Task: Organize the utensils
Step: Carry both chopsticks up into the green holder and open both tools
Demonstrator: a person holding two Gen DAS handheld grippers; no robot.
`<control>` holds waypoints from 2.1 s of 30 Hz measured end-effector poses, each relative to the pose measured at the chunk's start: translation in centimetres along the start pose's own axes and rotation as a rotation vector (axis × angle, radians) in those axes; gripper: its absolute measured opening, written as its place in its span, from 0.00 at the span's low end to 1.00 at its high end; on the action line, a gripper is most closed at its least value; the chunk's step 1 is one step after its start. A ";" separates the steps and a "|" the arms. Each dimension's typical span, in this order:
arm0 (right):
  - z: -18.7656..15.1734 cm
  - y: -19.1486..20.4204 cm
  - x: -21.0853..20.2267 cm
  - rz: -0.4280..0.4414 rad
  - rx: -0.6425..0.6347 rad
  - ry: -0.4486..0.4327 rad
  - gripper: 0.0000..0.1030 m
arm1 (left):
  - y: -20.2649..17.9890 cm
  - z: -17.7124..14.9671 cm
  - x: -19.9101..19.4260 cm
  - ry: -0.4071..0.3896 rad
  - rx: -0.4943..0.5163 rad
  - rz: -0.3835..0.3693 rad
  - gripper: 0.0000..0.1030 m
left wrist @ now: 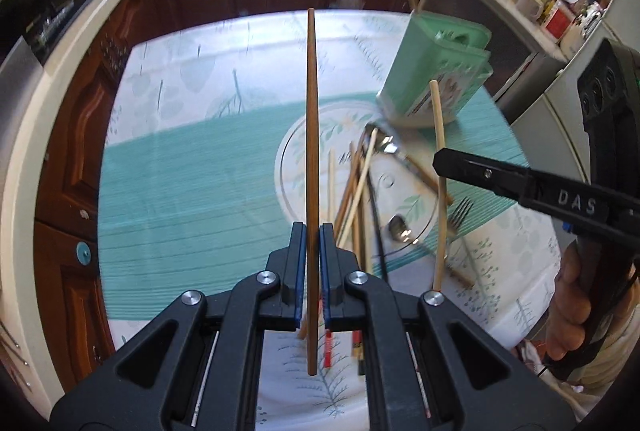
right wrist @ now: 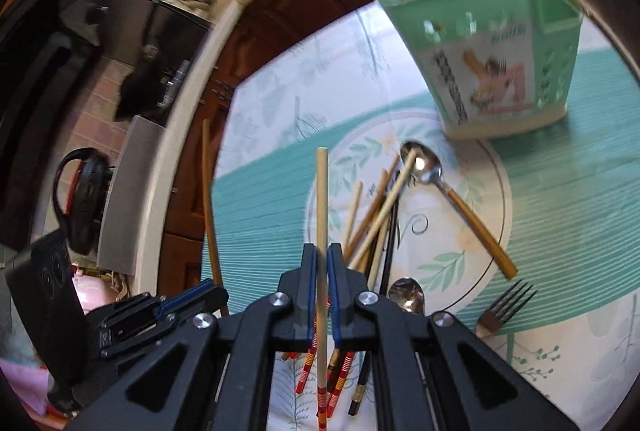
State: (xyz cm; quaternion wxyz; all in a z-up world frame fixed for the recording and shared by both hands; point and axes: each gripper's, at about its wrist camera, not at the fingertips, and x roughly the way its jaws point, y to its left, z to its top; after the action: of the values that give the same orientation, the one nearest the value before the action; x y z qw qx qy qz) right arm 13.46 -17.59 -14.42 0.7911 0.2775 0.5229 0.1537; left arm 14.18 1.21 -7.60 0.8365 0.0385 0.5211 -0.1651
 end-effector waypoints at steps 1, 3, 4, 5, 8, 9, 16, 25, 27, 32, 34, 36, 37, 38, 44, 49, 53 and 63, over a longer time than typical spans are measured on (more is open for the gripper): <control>-0.1 0.4 -1.2 0.010 -0.028 -0.038 0.05 | -0.4 0.4 -0.8 -0.020 0.001 -0.006 0.04; -0.1 1.2 -3.6 0.012 -0.080 -0.113 0.05 | -1.3 1.6 -2.5 -0.075 0.005 -0.015 0.04; 0.0 1.7 -4.9 0.013 -0.109 -0.158 0.05 | -1.7 2.2 -3.3 -0.100 0.007 -0.017 0.04; 0.2 2.3 -6.1 0.011 -0.136 -0.199 0.05 | -2.2 3.0 -4.2 -0.130 0.009 -0.022 0.04; 1.1 3.8 -9.5 -0.015 -0.213 -0.319 0.05 | -3.9 5.6 -6.8 -0.217 0.017 -0.030 0.04; 1.6 4.2 -10.7 -0.026 -0.235 -0.360 0.05 | -4.6 6.5 -7.6 -0.252 0.020 -0.033 0.04; 6.1 5.3 -16.4 -0.127 -0.326 -0.638 0.05 | -9.1 12.5 -11.1 -0.468 0.020 -0.074 0.04; 9.4 0.6 -17.5 -0.199 -0.259 -0.978 0.05 | -13.5 16.6 -6.5 -0.589 0.005 -0.064 0.04; 9.5 -0.4 -17.7 -0.196 -0.227 -1.028 0.05 | -14.0 17.2 -4.8 -0.605 -0.005 -0.062 0.04; 10.2 -1.7 -16.9 -0.192 -0.213 -1.079 0.05 | -14.1 18.3 -0.5 -0.623 -0.033 -0.059 0.04; 10.7 -1.7 -15.9 -0.198 -0.249 -1.054 0.05 | -14.1 18.7 1.0 -0.635 -0.037 -0.056 0.04; 10.6 -1.4 -14.9 -0.208 -0.296 -1.027 0.05 | -13.7 18.6 2.3 -0.652 -0.045 -0.062 0.04; 10.5 -1.2 -14.3 -0.212 -0.325 -1.015 0.05 | -13.3 18.2 2.9 -0.654 -0.045 -0.061 0.04; 10.5 -1.2 -13.9 -0.216 -0.339 -1.006 0.05 | -13.0 18.1 3.6 -0.656 -0.045 -0.059 0.04; 10.5 -2.7 -11.5 -0.194 -0.389 -0.886 0.05 | -11.8 17.1 7.4 -0.664 -0.054 -0.069 0.04; 10.6 -3.2 -9.7 -0.148 -0.417 -0.762 0.05 | -10.9 15.5 9.5 -0.630 -0.073 -0.059 0.04; 10.9 -3.2 -8.2 -0.104 -0.434 -0.636 0.06 | -9.7 14.5 10.2 -0.540 -0.072 -0.089 0.08; 10.1 -4.4 -7.8 -0.041 -0.361 -0.500 0.18 | -6.3 11.3 7.7 -0.403 -0.145 -0.068 0.45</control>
State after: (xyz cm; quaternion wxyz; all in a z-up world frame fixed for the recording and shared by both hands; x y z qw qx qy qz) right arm 19.31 -28.01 -8.25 0.9347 0.1512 0.2820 0.1549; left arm 24.96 -9.25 -8.57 0.9183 -0.0733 0.3547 -0.1595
